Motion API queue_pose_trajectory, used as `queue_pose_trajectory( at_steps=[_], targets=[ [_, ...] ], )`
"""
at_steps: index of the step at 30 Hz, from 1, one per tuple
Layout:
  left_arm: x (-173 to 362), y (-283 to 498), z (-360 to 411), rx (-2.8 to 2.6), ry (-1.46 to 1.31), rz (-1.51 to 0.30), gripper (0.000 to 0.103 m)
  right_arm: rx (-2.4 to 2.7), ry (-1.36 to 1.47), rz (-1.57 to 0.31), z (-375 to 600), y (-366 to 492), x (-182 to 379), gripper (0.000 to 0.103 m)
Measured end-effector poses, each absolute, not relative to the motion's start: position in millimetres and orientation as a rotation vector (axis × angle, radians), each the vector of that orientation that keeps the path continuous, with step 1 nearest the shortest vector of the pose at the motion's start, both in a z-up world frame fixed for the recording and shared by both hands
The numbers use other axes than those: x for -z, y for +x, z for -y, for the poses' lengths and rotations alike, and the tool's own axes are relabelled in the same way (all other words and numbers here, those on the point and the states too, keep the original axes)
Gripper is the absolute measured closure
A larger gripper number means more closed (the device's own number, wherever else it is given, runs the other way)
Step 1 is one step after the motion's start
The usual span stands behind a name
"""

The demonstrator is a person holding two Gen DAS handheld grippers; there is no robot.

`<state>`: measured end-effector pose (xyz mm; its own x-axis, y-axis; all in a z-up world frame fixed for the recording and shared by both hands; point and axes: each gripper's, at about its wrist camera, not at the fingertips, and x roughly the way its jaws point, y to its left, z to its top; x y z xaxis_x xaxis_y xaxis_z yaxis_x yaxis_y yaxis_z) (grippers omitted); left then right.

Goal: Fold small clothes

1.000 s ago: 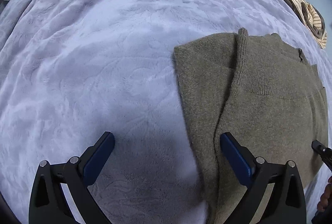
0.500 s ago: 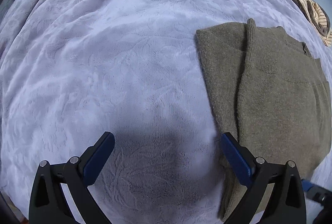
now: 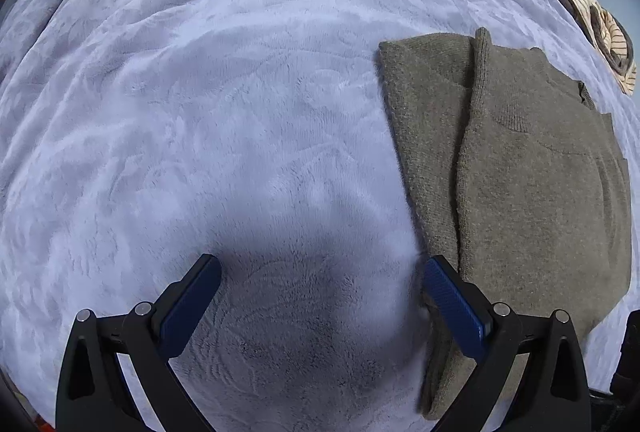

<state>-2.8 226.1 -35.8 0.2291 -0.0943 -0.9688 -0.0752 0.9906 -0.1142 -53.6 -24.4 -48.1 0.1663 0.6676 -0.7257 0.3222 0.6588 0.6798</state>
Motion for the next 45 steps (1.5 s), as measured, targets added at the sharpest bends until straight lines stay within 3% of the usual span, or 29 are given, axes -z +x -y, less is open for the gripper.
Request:
queue_pose_trajectory(
  at_steps=[8, 13, 14, 16, 23, 28, 30, 31, 32, 34, 36, 38, 41, 45],
  targets=[
    [32, -5, -247, 0.209, -0.492, -1.331, 0.001, -0.272, 1.089, -1.327, 20, -49, 66, 0.049],
    [43, -3, -242, 0.307, -0.540, -1.362, 0.001, -0.274, 1.266, -1.245, 8, -40, 85, 0.048],
    [44, -2, -239, 0.326, -0.546, -1.368, 0.001, -0.283, 1.300, -1.238, 4, -36, 89, 0.050],
    [44, 6, -231, 0.368, -0.567, -1.379, 0.001, -0.308, 1.336, -1.233, 1, -28, 91, 0.095],
    [48, 39, -198, 0.623, -0.764, -1.390, 0.001, -0.491, 1.202, -1.122, 9, -4, 28, 0.095],
    [34, 59, -159, 0.661, -0.737, -1.360, 0.001, -0.499, 1.096, -1.191, -1, 2, 26, 0.095],
    [33, 60, -147, 0.615, -0.636, -1.378, 0.012, -0.474, 1.048, -1.275, -8, 2, 36, 0.094],
    [35, 60, -142, 0.594, -0.595, -1.394, 0.029, -0.466, 1.010, -1.340, -12, 1, 41, 0.091],
    [39, 60, -140, 0.569, -0.553, -1.418, 0.040, -0.461, 0.955, -1.420, -16, -1, 45, 0.091],
    [45, 58, -138, 0.536, -0.488, -1.445, 0.047, -0.463, 0.838, -1.517, -18, -6, 43, 0.091],
    [45, 56, -138, 0.531, -0.464, -1.445, 0.047, -0.485, 0.718, -1.535, -13, -6, 27, 0.091],
    [42, 56, -135, 0.516, -0.436, -1.445, 0.049, -0.470, 0.602, -1.482, 3, -1, 0, 0.091],
    [37, 57, -124, 0.459, -0.335, -1.432, 0.065, -0.318, 0.436, -1.330, 37, 18, -35, 0.091],
    [26, 53, -120, 0.394, -0.294, -1.410, 0.076, -0.180, 0.326, -1.293, 68, 54, -25, 0.095]
  ],
)
